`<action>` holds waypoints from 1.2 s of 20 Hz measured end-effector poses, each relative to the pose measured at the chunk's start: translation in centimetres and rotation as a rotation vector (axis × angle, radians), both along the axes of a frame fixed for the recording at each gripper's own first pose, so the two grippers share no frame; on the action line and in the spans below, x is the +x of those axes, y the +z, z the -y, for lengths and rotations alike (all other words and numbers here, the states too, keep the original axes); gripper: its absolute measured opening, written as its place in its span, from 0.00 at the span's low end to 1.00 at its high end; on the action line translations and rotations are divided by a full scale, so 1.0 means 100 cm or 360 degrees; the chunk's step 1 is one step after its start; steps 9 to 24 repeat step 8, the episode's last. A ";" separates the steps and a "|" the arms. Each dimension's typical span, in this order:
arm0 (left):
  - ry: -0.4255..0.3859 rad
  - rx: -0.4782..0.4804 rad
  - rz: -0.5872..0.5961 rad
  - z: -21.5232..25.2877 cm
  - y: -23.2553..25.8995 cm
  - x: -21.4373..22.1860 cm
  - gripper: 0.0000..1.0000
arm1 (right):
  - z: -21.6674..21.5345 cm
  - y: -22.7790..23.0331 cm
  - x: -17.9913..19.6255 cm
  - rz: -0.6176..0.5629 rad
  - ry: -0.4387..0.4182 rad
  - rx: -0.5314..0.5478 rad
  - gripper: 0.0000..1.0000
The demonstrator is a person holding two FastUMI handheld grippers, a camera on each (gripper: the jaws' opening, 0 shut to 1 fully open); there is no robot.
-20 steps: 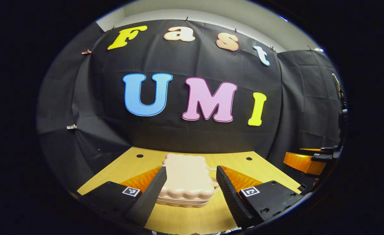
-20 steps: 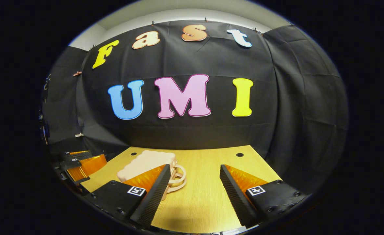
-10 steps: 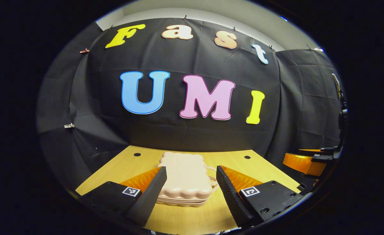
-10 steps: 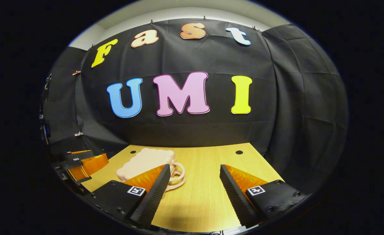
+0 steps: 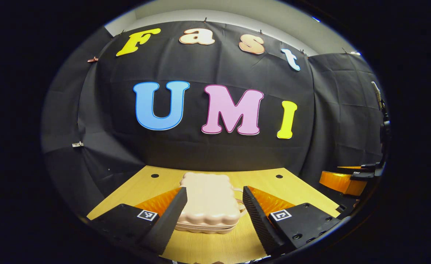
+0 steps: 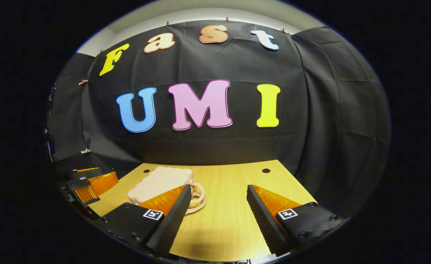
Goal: First open the suitcase, pack the skin care products into it, and then close the suitcase.
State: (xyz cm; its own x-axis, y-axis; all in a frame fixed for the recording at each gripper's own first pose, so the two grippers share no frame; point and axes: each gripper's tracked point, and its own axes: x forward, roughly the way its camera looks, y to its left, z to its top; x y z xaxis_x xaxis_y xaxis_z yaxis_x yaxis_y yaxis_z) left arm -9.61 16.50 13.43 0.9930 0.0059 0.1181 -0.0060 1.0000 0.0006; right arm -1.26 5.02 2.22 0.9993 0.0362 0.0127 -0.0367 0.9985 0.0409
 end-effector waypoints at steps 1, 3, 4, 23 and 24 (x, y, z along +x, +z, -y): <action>-0.0001 0.0000 -0.0001 -0.001 0.001 0.001 0.96 | 0.000 0.002 0.002 0.0004 0.0003 -0.0005 0.96; 0.0008 0.0024 -0.0011 -0.003 0.003 0.004 0.96 | -0.004 0.003 0.006 0.0006 0.0022 -0.0015 0.96; 0.0015 0.0040 -0.0016 -0.006 0.004 0.005 0.96 | -0.006 0.004 0.008 0.0007 0.0032 -0.0015 0.96; 0.0045 0.0074 -0.0029 -0.010 0.013 0.007 0.96 | -0.015 0.001 0.020 -0.0046 0.0074 0.0008 0.96; 0.0045 0.0074 -0.0029 -0.010 0.013 0.007 0.96 | -0.015 0.001 0.020 -0.0046 0.0074 0.0008 0.96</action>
